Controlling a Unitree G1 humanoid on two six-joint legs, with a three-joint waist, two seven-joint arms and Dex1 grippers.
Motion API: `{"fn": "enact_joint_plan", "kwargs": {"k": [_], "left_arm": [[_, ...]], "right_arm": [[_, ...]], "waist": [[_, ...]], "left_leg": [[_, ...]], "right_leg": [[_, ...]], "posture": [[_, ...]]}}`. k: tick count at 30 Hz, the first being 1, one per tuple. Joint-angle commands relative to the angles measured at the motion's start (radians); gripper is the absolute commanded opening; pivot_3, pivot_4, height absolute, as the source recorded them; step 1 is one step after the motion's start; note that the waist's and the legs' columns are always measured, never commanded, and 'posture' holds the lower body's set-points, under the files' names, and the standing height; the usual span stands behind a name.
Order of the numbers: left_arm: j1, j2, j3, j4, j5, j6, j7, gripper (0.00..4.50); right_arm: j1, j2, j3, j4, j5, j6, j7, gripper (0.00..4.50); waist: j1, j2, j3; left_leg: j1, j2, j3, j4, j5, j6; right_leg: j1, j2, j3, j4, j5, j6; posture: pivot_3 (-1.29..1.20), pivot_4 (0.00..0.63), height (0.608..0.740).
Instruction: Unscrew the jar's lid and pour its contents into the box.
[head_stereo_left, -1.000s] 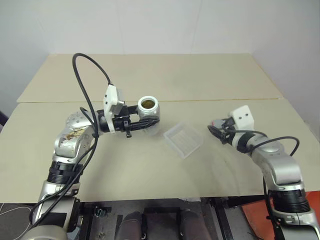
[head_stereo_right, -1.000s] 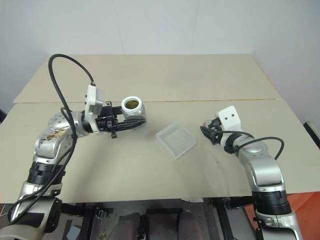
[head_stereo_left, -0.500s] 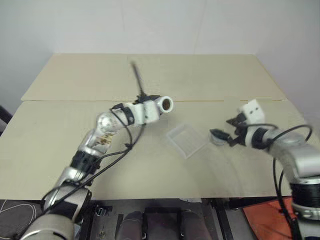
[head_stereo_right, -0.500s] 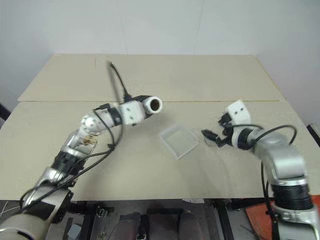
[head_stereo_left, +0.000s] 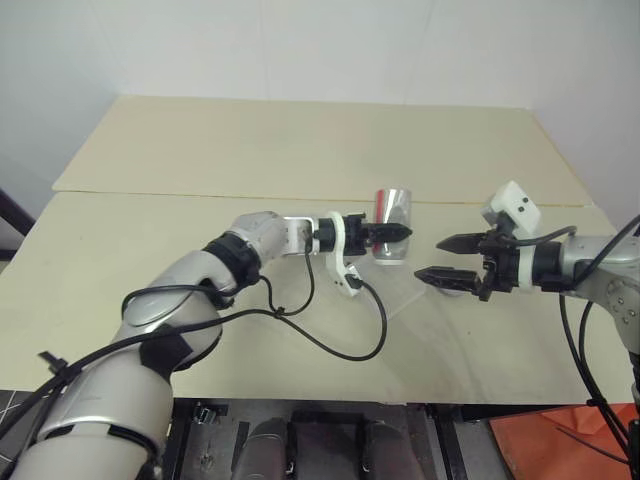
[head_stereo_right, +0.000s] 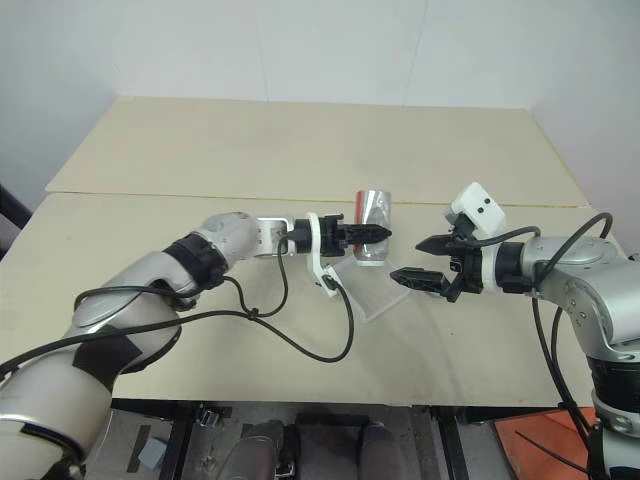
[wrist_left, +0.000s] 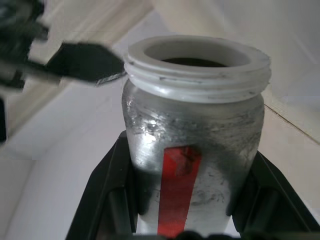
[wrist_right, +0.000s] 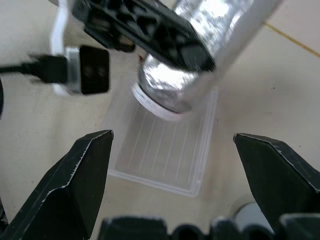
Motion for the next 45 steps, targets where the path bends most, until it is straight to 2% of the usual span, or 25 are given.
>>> {"fn": "enact_joint_plan", "kwargs": {"k": [1,9,13,16,19,20,22,23,27,29,32,35,40,45], "left_arm": [[-0.033,-0.01,-0.013,0.007,0.016,0.062,0.052,1.91],[-0.02,0.004,0.006,0.027,-0.042,0.042,0.054,1.91],[0.007,0.038,0.098,0.036,-0.201,-0.043,-0.03,1.91],[0.073,0.087,0.258,0.031,-0.462,-0.154,-0.213,1.91],[0.181,0.117,0.439,-0.028,-0.797,-0.201,-0.491,1.91],[0.245,0.112,0.513,-0.089,-0.972,-0.163,-0.629,1.91],[0.363,0.094,0.634,-0.232,-1.271,-0.026,-0.876,1.91],[0.402,0.088,0.674,-0.291,-1.361,0.031,-0.96,1.91],[0.557,0.071,0.836,-0.568,-1.693,0.494,-1.155,1.91],[0.623,0.071,0.892,-0.684,-1.817,0.701,-1.197,1.91],[0.684,0.061,0.936,-0.773,-1.894,0.871,-1.214,1.91],[0.733,0.017,0.967,-0.788,-1.919,0.92,-1.194,1.91],[0.762,-0.052,0.978,-0.744,-1.864,0.871,-1.151,1.91],[0.806,-0.072,0.952,-0.71,-1.789,0.797,-1.152,1.91]], "right_arm": [[0.001,-0.005,-0.045,-0.047,0.028,0.013,-0.017,4.47],[0.021,-0.003,-0.062,-0.077,0.056,0.018,-0.041,4.47],[0.024,0.007,-0.06,-0.081,0.053,-0.002,-0.059,4.47],[0.028,0.018,-0.072,-0.085,0.044,-0.039,-0.068,4.47],[0.033,0.033,-0.085,-0.089,0.044,-0.073,-0.074,4.47],[0.034,0.04,-0.086,-0.092,0.042,-0.092,-0.071,4.47],[0.035,0.049,-0.084,-0.096,0.036,-0.13,-0.066,4.47],[0.036,0.051,-0.083,-0.097,0.036,-0.14,-0.065,4.47],[0.04,0.064,-0.075,-0.087,0.008,-0.22,-0.054,4.47],[0.044,0.06,-0.071,-0.08,0.002,-0.238,-0.044,4.47],[0.048,0.059,-0.068,-0.074,-0.006,-0.262,-0.031,4.47],[0.048,0.059,-0.069,-0.072,-0.007,-0.269,-0.028,4.47],[0.051,0.056,-0.074,-0.075,-0.003,-0.272,-0.023,4.47],[0.074,0.049,-0.08,-0.081,-0.005,-0.281,-0.011,4.47]], "waist": [[0.0,0.0,0.0],[-0.001,0.0,0.0],[-0.002,0.0,0.0],[-0.009,0.0,0.0],[-0.017,0.0,0.0],[-0.018,0.001,0.0],[-0.02,0.001,0.0],[-0.021,0.001,0.0],[-0.02,0.001,0.0],[-0.024,0.001,-0.001],[-0.024,0.001,-0.001],[-0.022,0.001,-0.001],[-0.018,0.001,0.0],[-0.02,0.001,-0.001]], "left_leg": [[0.0,0.0,0.0,0.0,0.0,0.0],[0.0,0.0,0.0,0.001,0.0,0.0],[0.0,0.0,0.0,0.001,0.0,0.0],[0.001,0.001,0.0,0.001,0.0,-0.001],[0.002,0.001,0.001,0.001,0.004,-0.006],[0.002,0.001,0.001,0.001,0.004,-0.007],[0.003,0.001,0.001,0.002,0.004,-0.007],[0.003,0.001,0.001,0.002,0.005,-0.008],[0.002,0.001,0.0,0.008,0.004,-0.006],[0.003,0.001,0.0,0.009,0.002,-0.004],[0.008,0.0,-0.001,0.009,0.0,0.001],[0.013,0.0,-0.002,0.009,-0.001,0.002],[0.017,0.0,-0.002,0.009,-0.001,0.001],[0.017,0.0,-0.001,0.009,-0.001,0.001]], "right_leg": [[0.0,0.0,0.0,0.0,0.0,0.0],[0.0,-0.001,0.0,0.002,0.0,0.0],[0.0,-0.002,0.0,0.003,0.0,0.0],[0.0,-0.002,0.0,0.004,0.0,0.0],[-0.001,-0.004,0.0,0.006,0.0,0.0],[-0.001,-0.004,0.0,0.006,0.0,0.0],[-0.001,-0.005,0.0,0.008,0.0,0.0],[0.0,-0.005,0.0,0.008,0.0,0.0],[0.001,-0.005,-0.001,0.011,-0.001,0.001],[0.002,-0.005,-0.001,0.012,-0.001,0.001],[0.007,-0.004,0.0,0.012,-0.001,0.001],[0.013,-0.004,-0.001,0.01,-0.001,0.001],[0.015,-0.004,0.0,0.008,-0.001,0.001],[0.015,-0.004,0.002,0.008,-0.001,0.001]], "posture": [[0.0,0.15,0.74],[0.0,0.15,0.74],[0.0,0.15,0.74],[0.0,0.15,0.74],[0.0,0.15,0.74],[0.0,0.15,0.74],[0.0,0.15,0.74],[0.0,0.15,0.74],[0.0,0.15,0.74],[0.0,0.15,0.74],[0.0,0.15,0.74],[0.0,0.15,0.74],[0.0,0.15,0.74],[0.0,0.15,0.74]]}}
